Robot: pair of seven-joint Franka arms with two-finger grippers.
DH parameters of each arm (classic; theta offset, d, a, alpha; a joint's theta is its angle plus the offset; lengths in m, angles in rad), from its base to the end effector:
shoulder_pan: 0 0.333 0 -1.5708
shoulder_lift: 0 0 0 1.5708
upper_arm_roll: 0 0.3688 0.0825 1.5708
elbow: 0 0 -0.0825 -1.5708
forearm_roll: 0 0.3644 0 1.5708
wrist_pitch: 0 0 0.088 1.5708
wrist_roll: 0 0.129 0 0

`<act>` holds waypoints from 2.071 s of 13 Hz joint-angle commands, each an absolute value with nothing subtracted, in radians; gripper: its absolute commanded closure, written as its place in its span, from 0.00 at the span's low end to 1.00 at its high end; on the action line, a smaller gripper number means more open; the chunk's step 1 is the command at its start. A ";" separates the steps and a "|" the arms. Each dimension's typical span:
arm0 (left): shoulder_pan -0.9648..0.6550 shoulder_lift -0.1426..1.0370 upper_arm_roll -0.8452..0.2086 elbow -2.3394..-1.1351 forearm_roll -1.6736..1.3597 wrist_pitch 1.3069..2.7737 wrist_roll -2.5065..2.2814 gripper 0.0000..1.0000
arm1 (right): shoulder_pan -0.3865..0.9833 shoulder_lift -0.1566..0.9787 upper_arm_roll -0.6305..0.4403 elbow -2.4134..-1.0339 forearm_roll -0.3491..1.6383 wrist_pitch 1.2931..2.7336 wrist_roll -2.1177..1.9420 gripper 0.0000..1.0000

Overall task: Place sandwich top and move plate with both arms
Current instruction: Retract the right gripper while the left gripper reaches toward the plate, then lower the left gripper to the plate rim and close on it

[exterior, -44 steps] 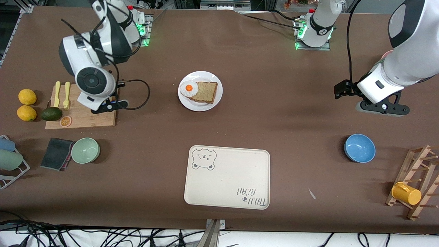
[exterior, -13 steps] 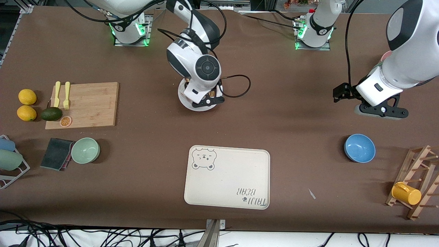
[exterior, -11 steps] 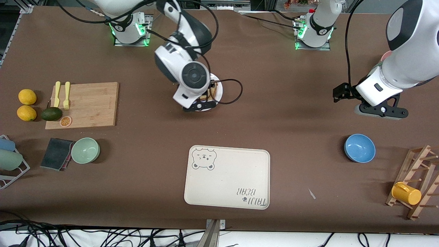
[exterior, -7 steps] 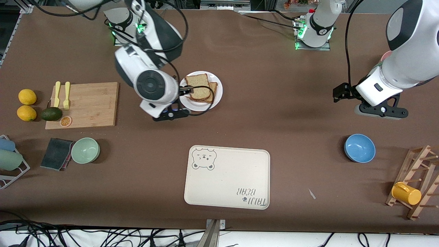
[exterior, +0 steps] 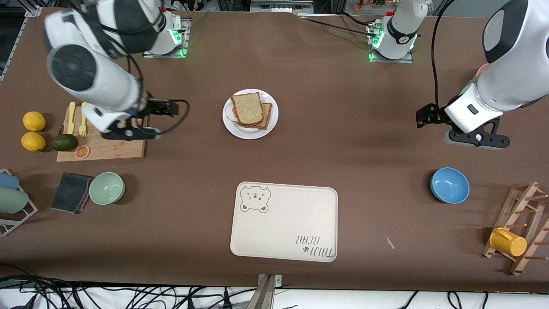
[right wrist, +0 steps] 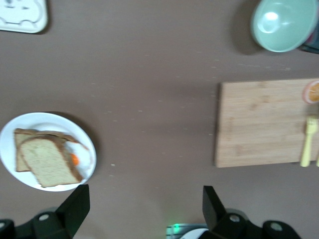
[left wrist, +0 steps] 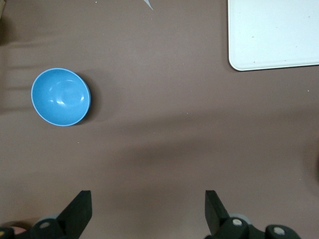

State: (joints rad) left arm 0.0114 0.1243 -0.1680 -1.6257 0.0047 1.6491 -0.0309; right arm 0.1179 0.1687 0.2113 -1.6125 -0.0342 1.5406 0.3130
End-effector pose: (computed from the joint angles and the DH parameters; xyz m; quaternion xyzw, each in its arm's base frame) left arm 0.5689 -0.0836 0.5687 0.9968 -0.0629 -0.0501 0.0034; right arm 0.5445 0.1717 0.5429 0.9929 0.0102 -0.1123 0.0367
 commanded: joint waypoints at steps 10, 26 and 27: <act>-0.152 0.204 -0.198 -1.545 -0.030 1.696 -0.028 0.00 | -0.009 -0.032 0.048 -1.738 -0.029 1.588 0.012 0.00; -0.322 0.664 -0.285 -1.613 -0.592 1.995 0.104 0.00 | 0.005 0.003 0.046 -1.703 -0.032 1.637 0.018 0.00; -0.322 0.678 -0.285 -1.649 -0.665 2.043 0.165 0.00 | 0.005 0.003 0.046 -1.703 -0.032 1.640 0.018 0.00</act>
State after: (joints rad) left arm -0.3320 0.6579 -0.2697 -1.5948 -0.5626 1.9762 0.0528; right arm 0.0028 0.0035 0.0457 -1.7137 -0.0369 1.6381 0.0277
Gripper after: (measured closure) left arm 0.000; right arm 0.000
